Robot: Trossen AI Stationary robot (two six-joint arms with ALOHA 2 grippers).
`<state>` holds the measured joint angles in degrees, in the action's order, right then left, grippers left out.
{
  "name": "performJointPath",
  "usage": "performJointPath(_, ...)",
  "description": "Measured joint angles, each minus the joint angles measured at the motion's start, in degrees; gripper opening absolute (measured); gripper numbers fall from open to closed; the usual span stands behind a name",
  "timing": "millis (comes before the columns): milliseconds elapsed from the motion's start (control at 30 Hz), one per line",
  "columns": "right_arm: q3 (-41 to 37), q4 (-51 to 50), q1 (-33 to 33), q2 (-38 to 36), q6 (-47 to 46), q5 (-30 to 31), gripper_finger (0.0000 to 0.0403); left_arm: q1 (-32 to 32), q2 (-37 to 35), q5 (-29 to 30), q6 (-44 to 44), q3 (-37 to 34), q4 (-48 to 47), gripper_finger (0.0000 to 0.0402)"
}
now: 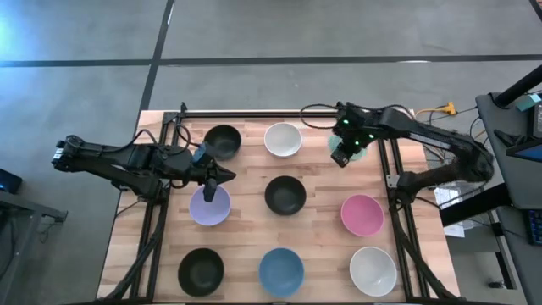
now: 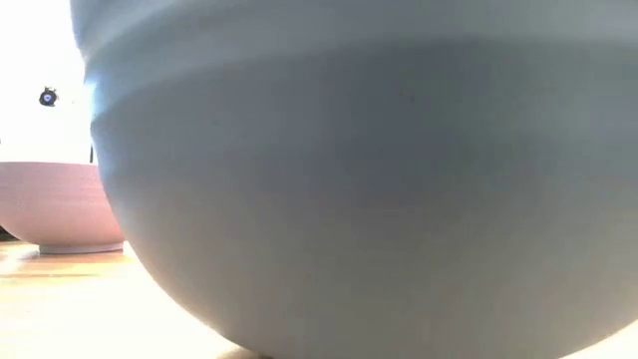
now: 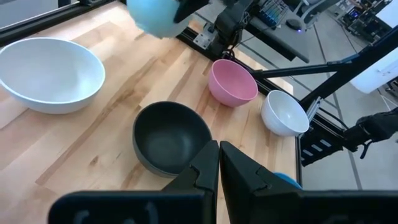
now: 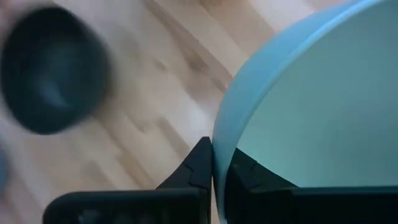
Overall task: Nest bowls inside each other
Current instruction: Stack the green bowl on top of the middle black bowl
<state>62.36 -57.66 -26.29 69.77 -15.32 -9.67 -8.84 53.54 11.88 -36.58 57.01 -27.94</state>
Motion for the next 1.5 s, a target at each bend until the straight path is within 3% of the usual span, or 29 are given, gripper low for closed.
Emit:
performJointPath(200, -2.2, 16.5, 11.2, -11.2, -8.3, 0.0, 0.0009, 0.0, 0.3, 0.0, -0.2, 0.0, 0.0, 0.0)
performJointPath(433, -10.7, 52.6, 27.6, -16.8, -10.2, 0.1, 0.0009, 0.0, 0.6, 0.0, -0.1, -0.1, 0.0, 0.0)
performJointPath(533, -14.0, 63.1, 33.2, -15.5, -10.2, 0.1, 0.0009, -0.1, 0.5, -0.7, 0.7, -0.2, -0.1, 0.0)
performJointPath(700, -15.0, 63.4, 39.3, -8.8, -12.2, 0.3, 0.0009, -0.8, -0.1, -5.3, -3.2, -0.2, -4.4, 0.0)
performJointPath(800, -11.1, 64.1, 42.7, -2.7, -13.3, 0.9, 0.0009, -1.6, -0.5, -10.2, -4.4, -0.2, -6.9, 0.0)
performJointPath(867, -7.2, 64.3, 44.6, 1.5, -8.5, 1.8, 0.0009, -2.2, -0.9, -13.6, -2.3, -0.3, -8.7, 0.0)
performJointPath(1033, 6.5, 57.9, 46.1, 13.3, -1.1, 9.8, 0.0009, -3.7, -3.1, -19.5, -2.0, -0.3, -12.3, 0.0)
performJointPath(1300, 36.2, 18.9, 46.1, 33.2, 7.3, 14.0, 0.0009, -8.1, -10.3, -20.1, -1.6, -3.4, -16.4, 0.0)
performJointPath(1500, 53.8, -1.3, 46.0, 45.7, 12.0, 21.9, 0.0009, -8.3, -14.5, -19.9, -2.0, -7.0, -16.3, 0.0)
